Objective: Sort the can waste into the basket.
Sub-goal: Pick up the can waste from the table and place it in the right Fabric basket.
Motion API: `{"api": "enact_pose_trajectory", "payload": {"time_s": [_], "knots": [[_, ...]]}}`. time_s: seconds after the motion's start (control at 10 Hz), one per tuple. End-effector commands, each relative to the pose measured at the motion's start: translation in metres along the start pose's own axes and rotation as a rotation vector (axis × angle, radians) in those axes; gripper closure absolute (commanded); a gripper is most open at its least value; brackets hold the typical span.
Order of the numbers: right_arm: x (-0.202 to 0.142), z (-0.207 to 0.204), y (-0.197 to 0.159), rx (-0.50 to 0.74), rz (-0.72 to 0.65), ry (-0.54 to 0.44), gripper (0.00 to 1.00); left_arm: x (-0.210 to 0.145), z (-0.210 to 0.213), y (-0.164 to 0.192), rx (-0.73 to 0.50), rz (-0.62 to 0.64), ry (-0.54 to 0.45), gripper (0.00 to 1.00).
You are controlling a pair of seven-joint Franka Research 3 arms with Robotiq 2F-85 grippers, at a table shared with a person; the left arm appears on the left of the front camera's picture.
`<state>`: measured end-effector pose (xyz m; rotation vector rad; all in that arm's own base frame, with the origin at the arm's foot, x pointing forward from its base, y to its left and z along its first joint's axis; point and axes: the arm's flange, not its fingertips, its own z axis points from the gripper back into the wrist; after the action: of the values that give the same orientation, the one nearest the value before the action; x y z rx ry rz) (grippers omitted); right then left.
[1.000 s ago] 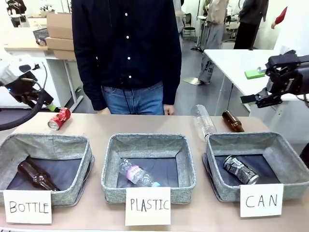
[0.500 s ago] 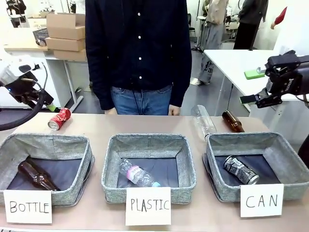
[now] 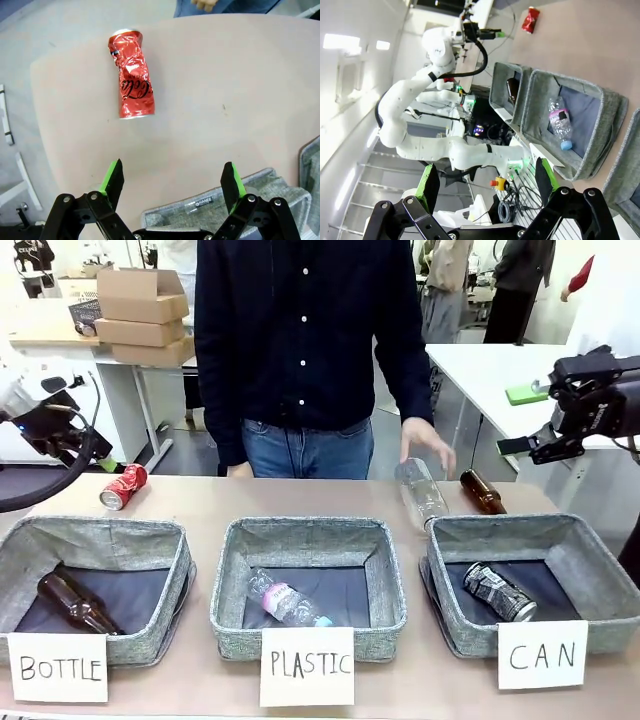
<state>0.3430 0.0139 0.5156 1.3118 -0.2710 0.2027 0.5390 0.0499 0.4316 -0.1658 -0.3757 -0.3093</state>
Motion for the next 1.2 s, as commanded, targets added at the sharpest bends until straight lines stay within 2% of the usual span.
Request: {"api": "enact_pose_trajectory", "payload": {"time_s": [0.0, 0.2, 0.4, 0.7, 0.9, 1.1], "knots": [[0.001, 0.002, 0.001, -0.001, 0.02, 0.009, 0.0, 0.061, -0.033, 0.031, -0.059, 0.129, 0.041, 0.0], [0.001, 0.002, 0.001, -0.001, 0.02, 0.009, 0.0, 0.089, -0.074, 0.048, -0.047, 0.205, 0.095, 0.0], [0.001, 0.002, 0.001, -0.001, 0.02, 0.009, 0.0, 0.104, -0.105, 0.053, -0.07, 0.185, 0.141, 0.0], [0.001, 0.002, 0.001, -0.001, 0.02, 0.009, 0.0, 0.107, -0.13, 0.055, -0.018, 0.185, 0.221, 0.0], [0.001, 0.002, 0.001, -0.001, 0.02, 0.009, 0.0, 0.1, -0.147, 0.057, -0.024, 0.187, 0.286, 0.0], [0.001, 0.002, 0.001, -0.001, 0.02, 0.009, 0.0, 0.094, -0.154, 0.057, -0.024, 0.169, 0.306, 0.0]]}}
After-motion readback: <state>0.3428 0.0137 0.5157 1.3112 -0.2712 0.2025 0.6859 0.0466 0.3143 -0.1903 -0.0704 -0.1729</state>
